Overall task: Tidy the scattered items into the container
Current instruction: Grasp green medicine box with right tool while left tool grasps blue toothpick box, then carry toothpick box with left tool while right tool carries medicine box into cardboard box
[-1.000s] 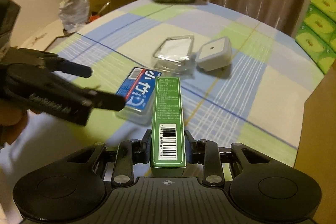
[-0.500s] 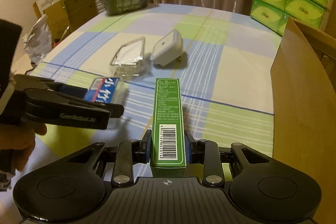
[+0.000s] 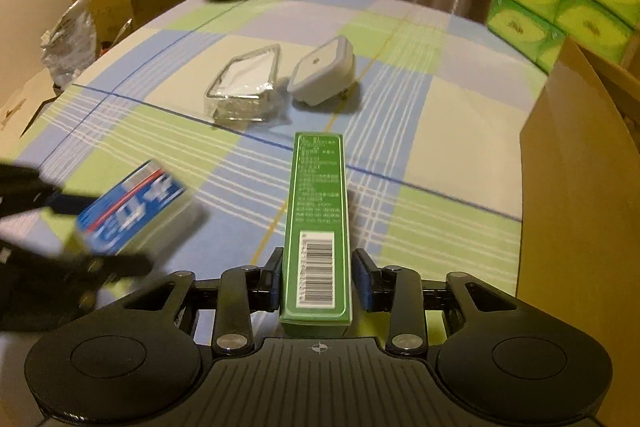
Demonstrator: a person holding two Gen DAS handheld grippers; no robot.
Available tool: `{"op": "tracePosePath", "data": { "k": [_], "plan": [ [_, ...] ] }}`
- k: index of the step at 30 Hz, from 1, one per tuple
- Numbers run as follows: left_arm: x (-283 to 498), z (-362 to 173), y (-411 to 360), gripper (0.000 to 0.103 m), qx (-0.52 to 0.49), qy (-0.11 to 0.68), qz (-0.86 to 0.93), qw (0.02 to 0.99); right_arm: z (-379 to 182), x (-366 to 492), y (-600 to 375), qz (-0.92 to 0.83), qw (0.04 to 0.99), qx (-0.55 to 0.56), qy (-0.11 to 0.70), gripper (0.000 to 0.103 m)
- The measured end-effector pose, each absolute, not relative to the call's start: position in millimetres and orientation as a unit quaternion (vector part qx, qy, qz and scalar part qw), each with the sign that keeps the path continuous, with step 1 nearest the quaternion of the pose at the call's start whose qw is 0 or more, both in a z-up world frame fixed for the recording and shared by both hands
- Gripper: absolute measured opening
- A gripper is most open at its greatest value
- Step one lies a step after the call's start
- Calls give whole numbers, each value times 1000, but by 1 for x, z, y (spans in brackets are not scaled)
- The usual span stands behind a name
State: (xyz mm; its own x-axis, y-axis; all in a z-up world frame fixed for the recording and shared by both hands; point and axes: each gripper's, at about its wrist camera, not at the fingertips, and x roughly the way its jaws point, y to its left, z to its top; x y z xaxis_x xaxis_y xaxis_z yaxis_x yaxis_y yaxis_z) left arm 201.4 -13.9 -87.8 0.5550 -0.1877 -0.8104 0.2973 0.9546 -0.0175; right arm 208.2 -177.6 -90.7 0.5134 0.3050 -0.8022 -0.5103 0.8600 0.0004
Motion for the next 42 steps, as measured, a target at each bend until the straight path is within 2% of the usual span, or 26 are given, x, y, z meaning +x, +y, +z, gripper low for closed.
{"op": "tracePosePath", "data": {
  "k": [10,11,12,13,14,16,19,29,32,34,40,41,42],
  "plan": [
    [135,-85,-9,53,45,463,-148,872,-76,137,-199,258,833,-138,470,28],
    [131,-86,-10,53,45,465,-149,871,-75,128,-202,257,832,-142,470,38],
    [128,-86,-12,53,47,466,-149,871,-75,124,-203,252,833,-145,470,64],
    [124,-87,-13,53,50,467,-147,871,-73,121,-205,247,837,-145,465,75],
    [122,-88,-13,54,51,467,-147,870,-71,119,-207,246,844,-140,456,78],
    [119,-89,-14,60,48,468,-144,870,-70,119,-208,242,848,-135,452,78],
    [119,-86,-14,62,46,463,-135,875,-69,127,-202,243,850,-136,448,78],
    [139,-86,-20,62,61,460,-135,875,-83,153,-181,256,834,-156,463,77],
    [144,-90,-24,59,69,465,-139,872,-85,157,-179,258,833,-152,465,70],
    [145,-93,-26,54,78,468,-139,870,-85,159,-178,258,833,-152,465,66],
    [142,-92,-24,52,79,463,-135,872,-88,162,-173,263,830,-157,466,59],
    [140,-92,-23,52,75,463,-135,873,-88,162,-173,263,830,-158,466,54],
    [139,-91,-22,52,73,464,-136,872,-88,163,-172,263,829,-161,467,40]
  ]
}}
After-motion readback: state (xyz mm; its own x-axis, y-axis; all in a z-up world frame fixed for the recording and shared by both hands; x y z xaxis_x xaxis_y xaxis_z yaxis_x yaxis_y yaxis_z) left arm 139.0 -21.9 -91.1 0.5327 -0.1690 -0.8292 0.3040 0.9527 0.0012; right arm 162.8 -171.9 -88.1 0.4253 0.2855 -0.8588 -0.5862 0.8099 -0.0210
